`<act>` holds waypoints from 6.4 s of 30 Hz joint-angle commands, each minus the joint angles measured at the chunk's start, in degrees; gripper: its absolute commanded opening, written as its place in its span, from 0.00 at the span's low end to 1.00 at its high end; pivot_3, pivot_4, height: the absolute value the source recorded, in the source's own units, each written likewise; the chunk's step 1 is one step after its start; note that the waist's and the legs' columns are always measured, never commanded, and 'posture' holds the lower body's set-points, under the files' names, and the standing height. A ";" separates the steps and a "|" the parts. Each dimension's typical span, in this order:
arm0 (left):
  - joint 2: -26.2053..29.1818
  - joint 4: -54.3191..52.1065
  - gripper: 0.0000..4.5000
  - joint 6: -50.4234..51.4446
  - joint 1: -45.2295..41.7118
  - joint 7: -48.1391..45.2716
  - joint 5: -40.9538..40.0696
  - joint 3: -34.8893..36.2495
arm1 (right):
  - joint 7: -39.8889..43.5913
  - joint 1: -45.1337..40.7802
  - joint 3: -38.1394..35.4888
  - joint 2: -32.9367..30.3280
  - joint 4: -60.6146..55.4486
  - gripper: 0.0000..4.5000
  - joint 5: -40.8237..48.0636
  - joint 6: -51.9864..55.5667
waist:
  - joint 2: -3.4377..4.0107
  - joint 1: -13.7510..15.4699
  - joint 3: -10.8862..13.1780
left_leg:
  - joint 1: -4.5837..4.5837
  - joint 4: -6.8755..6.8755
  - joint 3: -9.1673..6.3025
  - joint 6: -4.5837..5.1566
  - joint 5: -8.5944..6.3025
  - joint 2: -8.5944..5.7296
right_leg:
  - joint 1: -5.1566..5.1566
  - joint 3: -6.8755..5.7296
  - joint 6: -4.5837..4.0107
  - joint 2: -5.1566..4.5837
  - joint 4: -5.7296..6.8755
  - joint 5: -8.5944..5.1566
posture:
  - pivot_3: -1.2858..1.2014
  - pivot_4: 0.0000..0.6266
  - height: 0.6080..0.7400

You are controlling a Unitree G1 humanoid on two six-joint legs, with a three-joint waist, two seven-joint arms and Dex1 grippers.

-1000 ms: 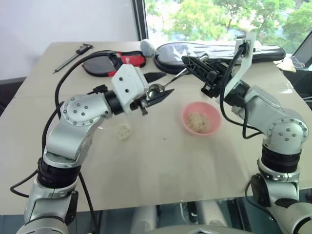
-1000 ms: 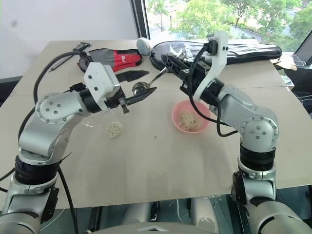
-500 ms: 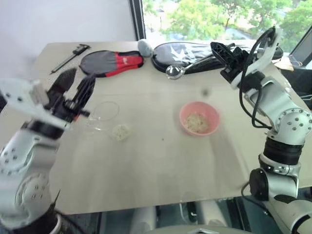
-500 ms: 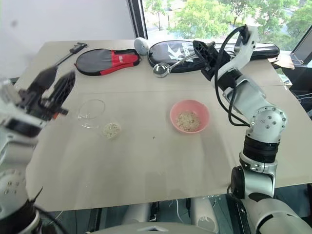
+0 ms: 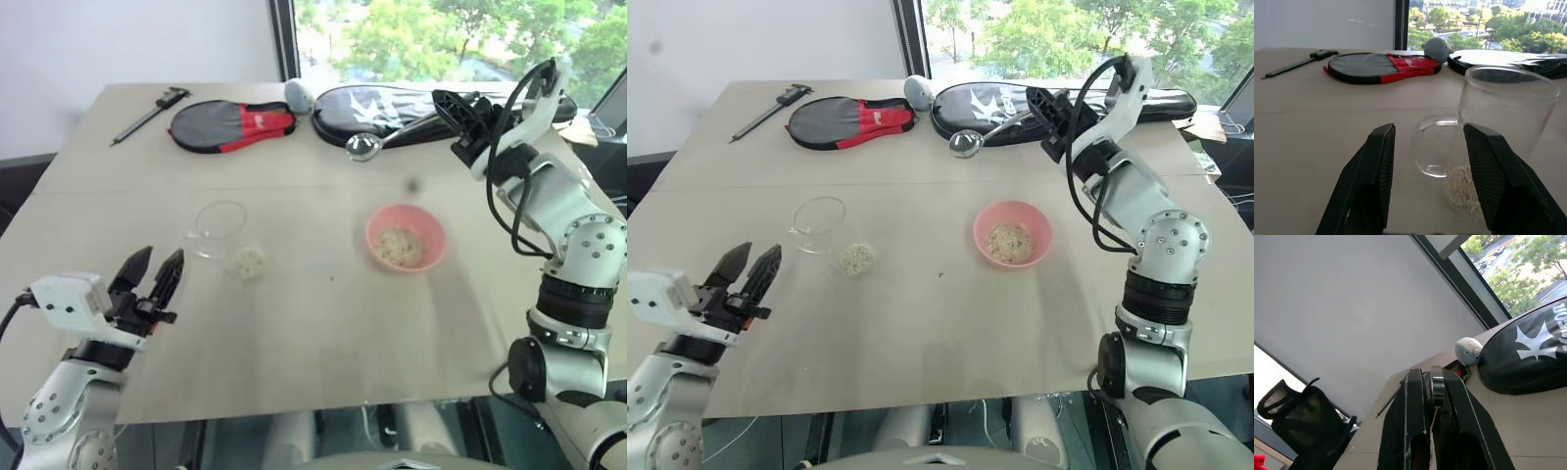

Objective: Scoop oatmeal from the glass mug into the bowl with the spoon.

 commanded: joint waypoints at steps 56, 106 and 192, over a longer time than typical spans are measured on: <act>6.12 26.17 0.02 -4.06 -48.82 -0.41 16.53 -27.10 | 5.92 -2.90 0.68 -2.33 -4.49 0.00 -1.76 0.35 | 0.10 -0.14 0.03 | -0.36 -0.05 -0.30 -0.02 0.01 0.02 | -0.05 -0.39 0.11 -0.01 -0.26 0.07 | 0.52 0.24 1.00; 7.27 62.67 0.02 -31.75 -76.92 -16.16 32.30 -40.00 | 38.76 5.81 20.08 -0.51 1.25 0.00 -47.24 -22.45 | 0.14 0.09 0.07 | -0.47 0.04 -0.37 -0.26 0.16 -0.04 | -0.05 -0.52 0.14 -0.04 -0.27 0.08 | 0.52 0.24 1.00; -2.15 72.64 0.02 -41.14 -63.36 -5.09 27.55 -32.71 | -23.04 9.47 -9.01 -14.90 -0.29 0.00 37.26 1.51 | 0.20 0.10 0.02 | -0.40 0.09 -0.37 -0.05 0.05 -0.04 | -0.05 -0.44 0.15 -0.09 0.00 0.08 | 0.52 0.24 1.00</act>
